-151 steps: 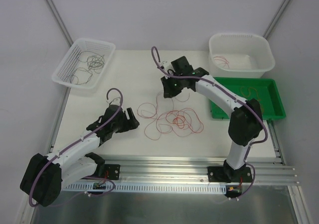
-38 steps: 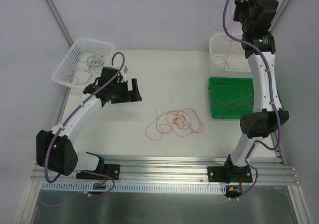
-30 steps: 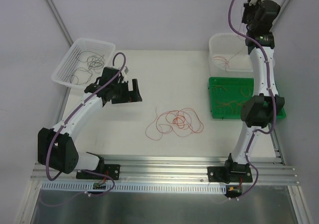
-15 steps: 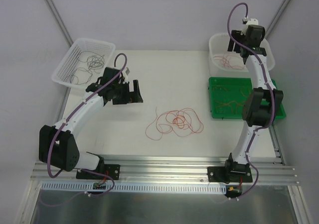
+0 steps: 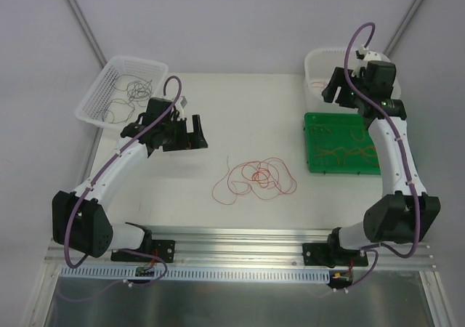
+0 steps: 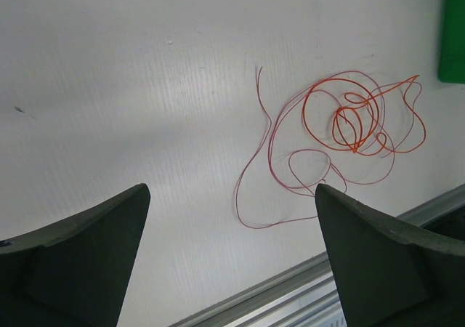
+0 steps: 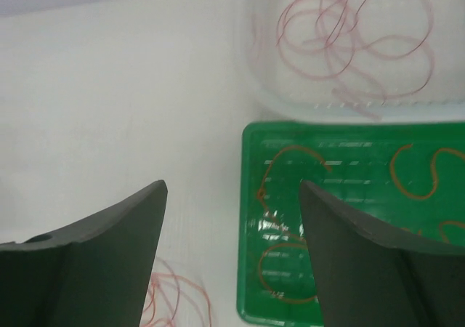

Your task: Untangle the cables

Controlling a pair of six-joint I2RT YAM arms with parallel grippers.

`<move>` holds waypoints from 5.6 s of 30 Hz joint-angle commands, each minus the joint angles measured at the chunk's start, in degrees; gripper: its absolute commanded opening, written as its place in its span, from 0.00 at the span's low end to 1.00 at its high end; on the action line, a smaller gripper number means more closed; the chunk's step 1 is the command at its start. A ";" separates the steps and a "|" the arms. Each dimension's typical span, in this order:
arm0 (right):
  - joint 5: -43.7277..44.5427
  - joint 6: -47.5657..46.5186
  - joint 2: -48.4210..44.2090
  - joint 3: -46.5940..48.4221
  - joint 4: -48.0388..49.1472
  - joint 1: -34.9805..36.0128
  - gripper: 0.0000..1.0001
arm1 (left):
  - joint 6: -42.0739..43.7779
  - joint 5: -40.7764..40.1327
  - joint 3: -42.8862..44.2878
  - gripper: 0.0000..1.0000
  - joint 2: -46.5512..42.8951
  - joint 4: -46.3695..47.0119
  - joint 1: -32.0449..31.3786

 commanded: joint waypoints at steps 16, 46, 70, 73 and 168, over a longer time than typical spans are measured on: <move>4.53 6.41 -1.08 -18.73 -3.64 43.02 0.76 | -0.07 -6.76 -0.89 0.99 -3.23 -0.11 2.65; 15.19 12.86 22.77 -12.86 2.17 61.70 0.01 | -1.74 -5.19 -0.98 0.99 -3.68 -0.03 10.57; 34.61 -19.58 -5.37 22.58 2.87 60.30 0.01 | -1.74 -2.02 -0.98 0.99 -2.62 0.50 10.75; 35.93 -18.53 -5.02 21.44 0.85 57.32 0.01 | -1.83 -0.97 -0.98 0.99 -2.27 0.59 10.75; 1.31 -2.52 26.61 2.44 0.14 43.07 0.59 | -1.65 11.78 -2.39 0.99 -0.33 3.49 10.49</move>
